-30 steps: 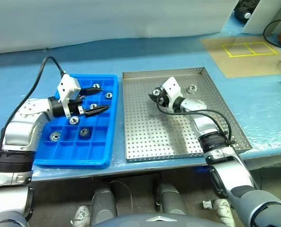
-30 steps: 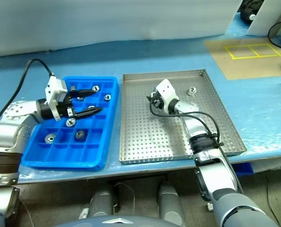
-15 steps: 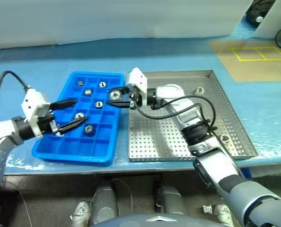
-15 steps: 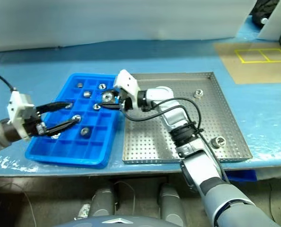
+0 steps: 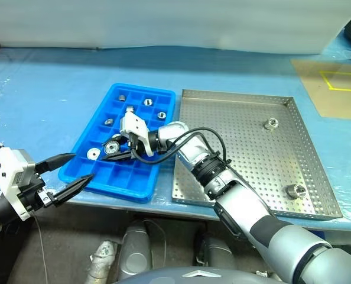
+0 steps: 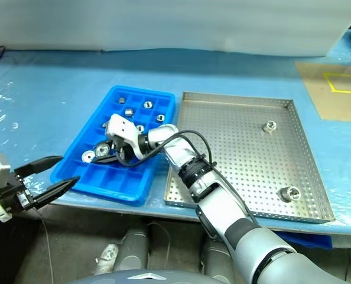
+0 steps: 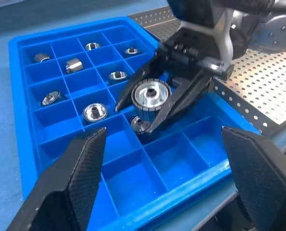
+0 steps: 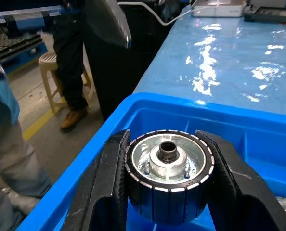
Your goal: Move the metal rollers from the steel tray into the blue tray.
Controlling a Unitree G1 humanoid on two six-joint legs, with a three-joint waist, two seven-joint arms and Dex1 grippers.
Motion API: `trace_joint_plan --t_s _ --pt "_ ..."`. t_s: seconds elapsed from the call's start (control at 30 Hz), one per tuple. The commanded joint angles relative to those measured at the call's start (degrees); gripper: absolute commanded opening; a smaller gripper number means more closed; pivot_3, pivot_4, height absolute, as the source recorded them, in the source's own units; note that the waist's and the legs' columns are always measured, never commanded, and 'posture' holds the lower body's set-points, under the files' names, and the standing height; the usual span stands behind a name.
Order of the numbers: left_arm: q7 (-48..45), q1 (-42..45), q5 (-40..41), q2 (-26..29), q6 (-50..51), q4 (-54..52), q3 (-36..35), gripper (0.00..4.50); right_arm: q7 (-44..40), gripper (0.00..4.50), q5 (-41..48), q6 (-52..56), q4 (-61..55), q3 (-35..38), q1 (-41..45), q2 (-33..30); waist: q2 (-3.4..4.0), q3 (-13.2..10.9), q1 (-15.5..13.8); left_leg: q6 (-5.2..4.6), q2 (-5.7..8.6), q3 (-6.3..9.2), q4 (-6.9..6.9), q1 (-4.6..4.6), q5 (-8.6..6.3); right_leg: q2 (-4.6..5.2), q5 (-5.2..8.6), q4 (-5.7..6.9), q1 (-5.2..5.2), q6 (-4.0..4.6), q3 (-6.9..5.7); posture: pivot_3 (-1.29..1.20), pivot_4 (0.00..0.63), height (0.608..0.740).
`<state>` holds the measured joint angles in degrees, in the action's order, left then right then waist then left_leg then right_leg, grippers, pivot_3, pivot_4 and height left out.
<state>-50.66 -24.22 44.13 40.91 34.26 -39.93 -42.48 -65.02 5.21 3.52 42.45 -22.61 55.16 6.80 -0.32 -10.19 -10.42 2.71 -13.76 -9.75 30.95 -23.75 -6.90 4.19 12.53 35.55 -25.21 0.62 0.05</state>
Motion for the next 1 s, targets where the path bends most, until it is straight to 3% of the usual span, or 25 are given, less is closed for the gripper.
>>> trace_joint_plan --t_s 0.03,0.47,0.77,1.0 --pt "1.46 -0.18 1.41 -0.15 -1.03 -2.2 -0.86 4.02 -0.21 1.68 -1.8 -2.78 1.54 -1.71 -1.24 2.79 -0.01 0.0 -0.13 0.0 0.0 0.01 0.0 0.01 0.0 0.0 0.0 0.02 0.01 0.0 0.0 0.4 0.15 0.74" --pt "2.72 4.66 0.26 1.86 -2.28 1.43 3.3 4.02 8.41 1.68 -4.37 -5.11 3.97 -4.21 -2.45 9.23 -0.02 0.05 -0.02 0.05 0.02 0.02 0.0 0.08 0.03 -0.01 0.0 0.12 0.03 -0.01 0.02 0.36 0.15 0.74" --pt "1.27 9.56 -1.06 3.89 -3.65 6.45 6.01 4.02 5.76 1.68 0.92 -0.23 -3.17 -1.95 0.07 7.6 -0.03 0.05 0.33 0.13 0.0 0.02 0.02 0.07 0.08 -0.04 -0.13 0.15 -0.01 0.21 0.03 0.3 0.15 0.74" --pt "0.2 13.55 -0.82 5.44 -3.8 9.24 7.45 4.02 8.07 1.68 0.87 0.71 -4.91 -4.64 0.34 12.28 -0.04 0.06 0.44 0.17 0.0 0.02 0.03 0.08 0.1 -0.04 -0.2 0.19 -0.01 0.33 0.02 0.29 0.15 0.74"
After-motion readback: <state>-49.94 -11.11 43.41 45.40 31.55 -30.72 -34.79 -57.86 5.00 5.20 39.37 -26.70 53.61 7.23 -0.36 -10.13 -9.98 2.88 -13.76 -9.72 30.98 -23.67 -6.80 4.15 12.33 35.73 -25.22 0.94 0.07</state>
